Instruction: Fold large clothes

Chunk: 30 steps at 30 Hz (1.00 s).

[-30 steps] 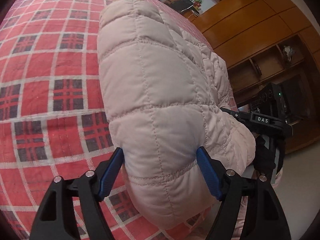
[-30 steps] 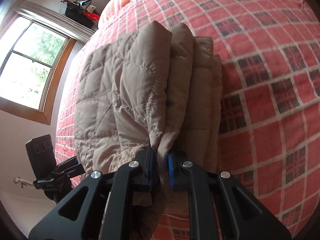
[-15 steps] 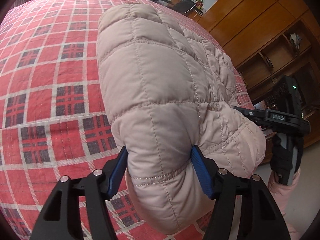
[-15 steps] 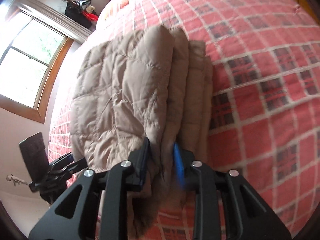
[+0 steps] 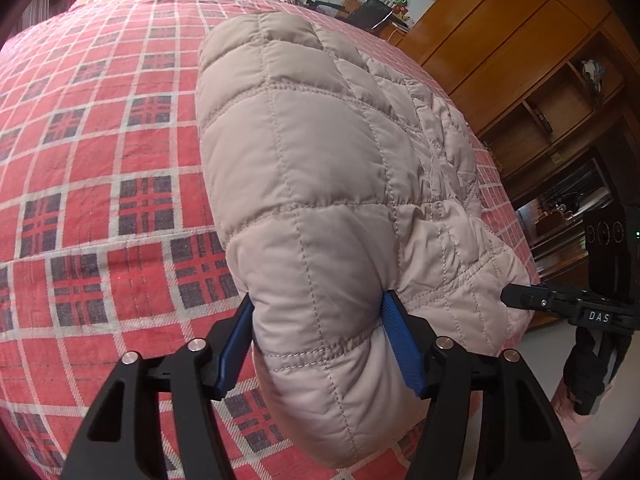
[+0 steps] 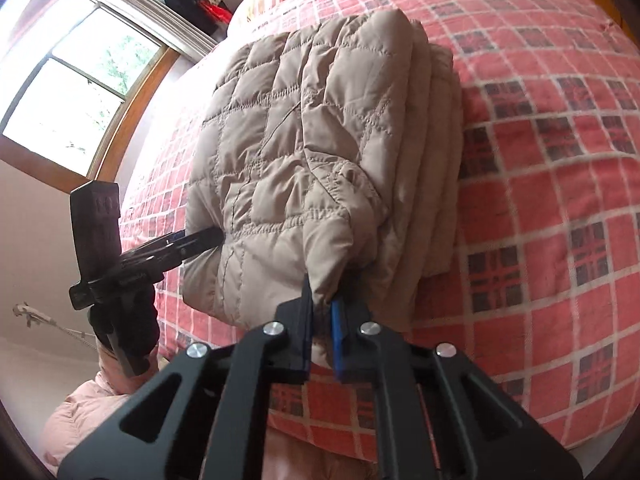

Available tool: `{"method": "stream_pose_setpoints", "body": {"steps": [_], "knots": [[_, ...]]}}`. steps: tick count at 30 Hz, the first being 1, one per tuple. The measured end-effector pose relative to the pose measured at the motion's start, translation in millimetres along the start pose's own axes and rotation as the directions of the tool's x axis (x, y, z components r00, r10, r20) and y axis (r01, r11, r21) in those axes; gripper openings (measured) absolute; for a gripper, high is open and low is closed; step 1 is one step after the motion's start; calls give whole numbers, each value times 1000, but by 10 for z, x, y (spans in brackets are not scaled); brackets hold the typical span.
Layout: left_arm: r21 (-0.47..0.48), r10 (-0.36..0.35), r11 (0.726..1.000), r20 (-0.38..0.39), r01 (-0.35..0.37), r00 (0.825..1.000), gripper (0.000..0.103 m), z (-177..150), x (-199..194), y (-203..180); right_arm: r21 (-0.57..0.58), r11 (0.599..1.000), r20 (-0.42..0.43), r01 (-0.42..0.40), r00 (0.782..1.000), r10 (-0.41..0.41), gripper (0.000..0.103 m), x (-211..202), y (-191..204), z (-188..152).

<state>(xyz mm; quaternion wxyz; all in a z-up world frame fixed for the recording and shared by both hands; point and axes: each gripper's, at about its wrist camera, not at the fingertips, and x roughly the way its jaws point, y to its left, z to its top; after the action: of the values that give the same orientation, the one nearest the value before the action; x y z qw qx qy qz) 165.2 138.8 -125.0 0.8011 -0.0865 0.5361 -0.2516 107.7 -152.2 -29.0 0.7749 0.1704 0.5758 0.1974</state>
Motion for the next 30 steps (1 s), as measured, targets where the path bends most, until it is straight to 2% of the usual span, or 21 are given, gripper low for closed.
{"method": "stream_pose_setpoints", "body": {"steps": [3,6,10,16,25,28,30], "knots": [[15,20,1000,7,-21,1000,62,-22,-18,-67,13,1000,12,-4,1000,3,5,-21,-59,-64],[36,43,998,15,-43,999,62,-46,-20,-133,35,999,-13,17,1000,-16,5,134,-216,-68],[67,84,994,38,-86,996,63,-93,-16,-224,87,996,-52,-2,999,6,5,414,-402,-82],[76,114,990,62,-118,992,63,-123,-15,-266,107,994,-57,-29,998,35,6,623,-503,-43],[71,107,991,66,-112,992,64,-122,-1,-235,88,996,-52,-14,998,19,6,695,-443,-28],[50,70,996,50,-72,996,66,-106,-33,-175,60,998,-26,-10,1000,12,13,517,-373,-28],[22,21,1000,26,-21,999,68,-64,-82,-78,38,999,14,6,1000,-6,24,349,-307,-45]]}}
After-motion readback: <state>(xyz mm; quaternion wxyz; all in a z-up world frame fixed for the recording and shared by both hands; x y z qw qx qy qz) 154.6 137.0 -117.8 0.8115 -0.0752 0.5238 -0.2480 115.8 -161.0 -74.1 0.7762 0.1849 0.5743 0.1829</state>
